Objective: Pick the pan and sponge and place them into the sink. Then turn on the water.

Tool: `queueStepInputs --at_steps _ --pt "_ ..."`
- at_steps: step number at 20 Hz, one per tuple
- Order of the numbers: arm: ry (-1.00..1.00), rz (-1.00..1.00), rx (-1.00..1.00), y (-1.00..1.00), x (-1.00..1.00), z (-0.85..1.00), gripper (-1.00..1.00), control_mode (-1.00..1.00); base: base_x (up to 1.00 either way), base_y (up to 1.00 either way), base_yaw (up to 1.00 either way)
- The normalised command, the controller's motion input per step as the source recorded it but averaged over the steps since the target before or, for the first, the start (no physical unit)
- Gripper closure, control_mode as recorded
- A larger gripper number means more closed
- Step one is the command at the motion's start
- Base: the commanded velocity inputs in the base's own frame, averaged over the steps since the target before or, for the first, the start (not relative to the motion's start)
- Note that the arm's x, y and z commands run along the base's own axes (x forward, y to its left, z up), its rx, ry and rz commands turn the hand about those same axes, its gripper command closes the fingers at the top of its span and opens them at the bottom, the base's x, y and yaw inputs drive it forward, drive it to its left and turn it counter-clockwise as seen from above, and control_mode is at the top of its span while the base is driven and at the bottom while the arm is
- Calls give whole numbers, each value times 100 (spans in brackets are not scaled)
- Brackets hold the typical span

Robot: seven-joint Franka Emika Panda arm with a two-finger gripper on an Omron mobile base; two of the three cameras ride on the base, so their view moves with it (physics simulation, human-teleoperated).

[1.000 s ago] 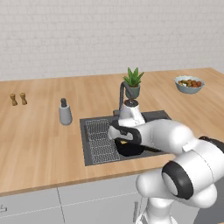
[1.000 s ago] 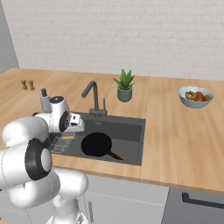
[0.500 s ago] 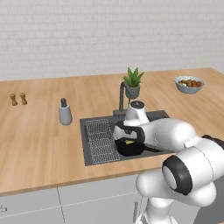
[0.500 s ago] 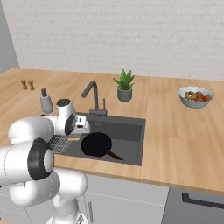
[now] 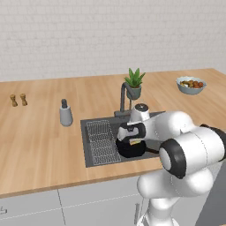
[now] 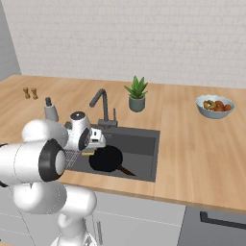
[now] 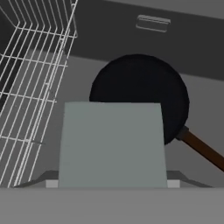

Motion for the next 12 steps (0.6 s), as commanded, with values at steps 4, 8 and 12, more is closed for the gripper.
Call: queueStepInputs --at_steps 4,8,12 --pt "-4 0 0 -41 17 -22 100 -100 0 0 0" --pt "-6 1 2 -39 28 -12 100 -100 0 0 0" --pt "-2 0 4 -31 30 -4 100 -100 0 0 0"
